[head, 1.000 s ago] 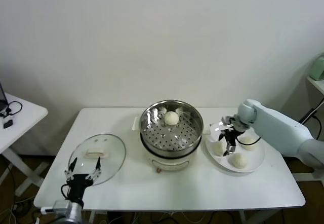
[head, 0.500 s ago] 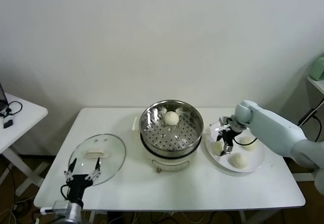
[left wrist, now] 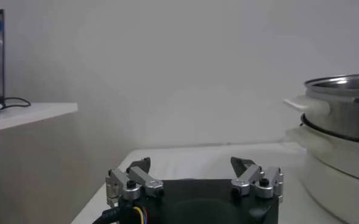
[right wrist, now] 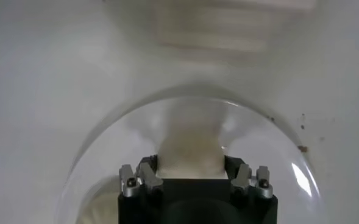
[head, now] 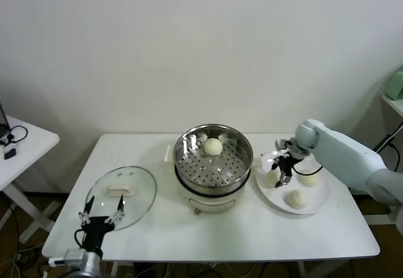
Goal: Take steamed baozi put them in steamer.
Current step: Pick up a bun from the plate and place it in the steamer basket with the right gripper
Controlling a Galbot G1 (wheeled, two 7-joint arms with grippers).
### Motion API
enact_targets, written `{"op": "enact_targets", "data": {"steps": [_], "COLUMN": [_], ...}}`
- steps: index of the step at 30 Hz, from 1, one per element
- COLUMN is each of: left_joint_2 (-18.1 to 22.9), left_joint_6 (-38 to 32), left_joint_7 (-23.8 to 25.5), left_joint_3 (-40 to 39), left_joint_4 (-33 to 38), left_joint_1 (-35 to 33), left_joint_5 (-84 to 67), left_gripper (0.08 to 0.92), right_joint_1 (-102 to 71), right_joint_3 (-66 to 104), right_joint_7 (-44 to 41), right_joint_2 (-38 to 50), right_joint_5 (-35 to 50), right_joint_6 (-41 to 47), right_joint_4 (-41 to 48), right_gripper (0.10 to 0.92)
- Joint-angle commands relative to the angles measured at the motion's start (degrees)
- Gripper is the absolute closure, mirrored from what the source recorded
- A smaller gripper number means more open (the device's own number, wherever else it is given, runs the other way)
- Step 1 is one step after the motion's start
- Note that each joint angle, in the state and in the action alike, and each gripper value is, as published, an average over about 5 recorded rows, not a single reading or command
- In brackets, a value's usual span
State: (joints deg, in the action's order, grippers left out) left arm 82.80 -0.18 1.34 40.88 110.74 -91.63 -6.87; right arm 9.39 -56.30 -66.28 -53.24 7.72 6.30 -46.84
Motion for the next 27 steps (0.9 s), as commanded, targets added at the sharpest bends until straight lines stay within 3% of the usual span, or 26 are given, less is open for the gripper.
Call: {"op": "enact_targets", "data": {"steps": [1,12,27], "left_joint_2": [-0.1,0.4,0.9], "left_joint_6": [0.1,0.3,0.7], "left_joint_7": [0.0,0.1,-0.1], "left_joint_3": [-0.2,-1.5,-2.9], "left_joint_4": [0.3,0.6,2.4], "left_joint_1": [0.1,0.4,0.2], "left_joint_5": [-0.1,0.7,1.5], "left_gripper": [0.177,0.177,0.177], "right_joint_1": [16.5,35.9,29.3], "right_joint_3": [-11.8,-29.0,-28.2], "right_joint_7": [-0.3,1.0,4.7], "right_joint_2": [1.3,-4.5,-21.8], "right_joint_5": [12.9,38.5,42.0], "right_joint_6": [1.0,5.8,9.0], "right_joint_4": [-2.0,-5.2,-6.1], "right_gripper": [0.321,0.321,0.322]}}
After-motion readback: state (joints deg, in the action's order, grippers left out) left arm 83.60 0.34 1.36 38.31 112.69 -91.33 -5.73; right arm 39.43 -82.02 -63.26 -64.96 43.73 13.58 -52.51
